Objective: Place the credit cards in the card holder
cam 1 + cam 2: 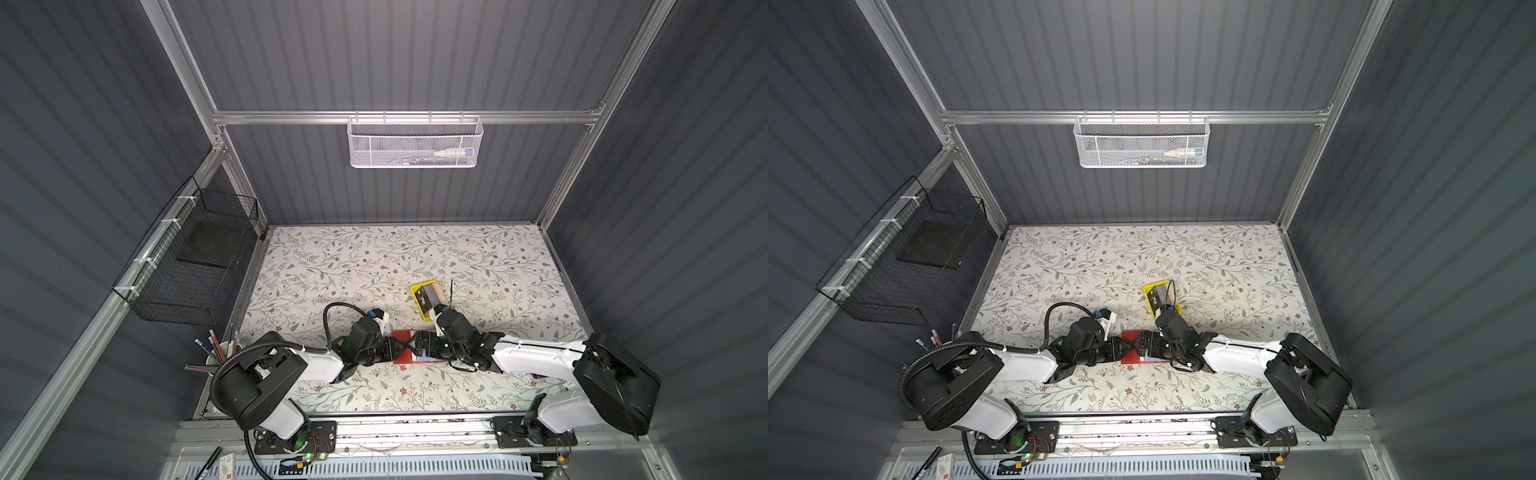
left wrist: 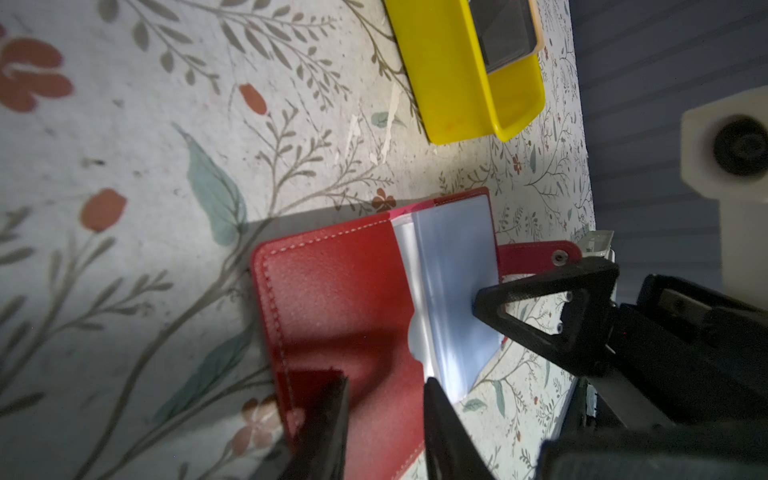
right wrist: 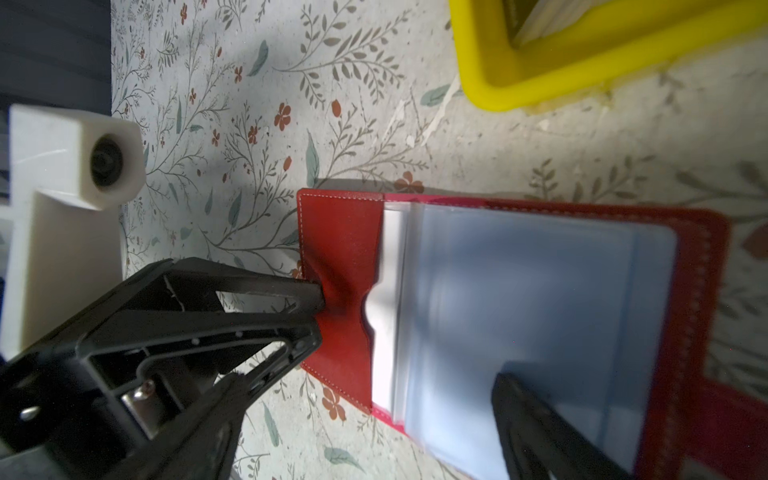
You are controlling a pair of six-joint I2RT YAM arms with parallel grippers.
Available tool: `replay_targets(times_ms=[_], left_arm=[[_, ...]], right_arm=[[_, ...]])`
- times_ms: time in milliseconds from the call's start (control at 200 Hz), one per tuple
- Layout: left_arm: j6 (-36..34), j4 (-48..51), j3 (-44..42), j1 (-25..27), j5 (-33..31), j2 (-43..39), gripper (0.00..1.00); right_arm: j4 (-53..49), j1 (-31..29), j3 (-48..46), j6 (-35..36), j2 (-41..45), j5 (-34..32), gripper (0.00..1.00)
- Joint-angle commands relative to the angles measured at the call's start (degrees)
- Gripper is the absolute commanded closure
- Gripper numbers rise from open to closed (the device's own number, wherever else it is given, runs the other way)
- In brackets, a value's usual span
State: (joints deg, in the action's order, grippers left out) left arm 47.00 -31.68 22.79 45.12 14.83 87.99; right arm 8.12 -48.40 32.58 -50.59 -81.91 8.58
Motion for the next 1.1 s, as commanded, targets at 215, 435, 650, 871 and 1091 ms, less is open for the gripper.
replay_targets(times_ms=[215,435,650,871,1091], left_arm=[[-0.4,7.2,0.3,0.7,0.8,-1.3,0.65],[-0.7,7.2,0.3,0.6,0.3,-3.9,0.64],[-0.9,7.7,1.1,0.6,0.6,-4.8,0.63],[-0.7,6.8,0.3,0.7,0.8,-5.7,0.62],[-0.7,6.6,0.3,0.7,1.0,-4.1,0.61]], right_arm=[[-4.9,0.3,1.3,0.0,1.2,-3.3,0.06],[-9.4,0.3,2.8,2.7,3.0,-6.5,0.07],[-10.3,0.2,2.5,3.1,4.7,-6.2,0.08],[-9.5,0.2,0.8,2.6,5.8,-5.5,0.13],[-7.2,0.1,0.5,2.1,3.6,-3.9,0.21]])
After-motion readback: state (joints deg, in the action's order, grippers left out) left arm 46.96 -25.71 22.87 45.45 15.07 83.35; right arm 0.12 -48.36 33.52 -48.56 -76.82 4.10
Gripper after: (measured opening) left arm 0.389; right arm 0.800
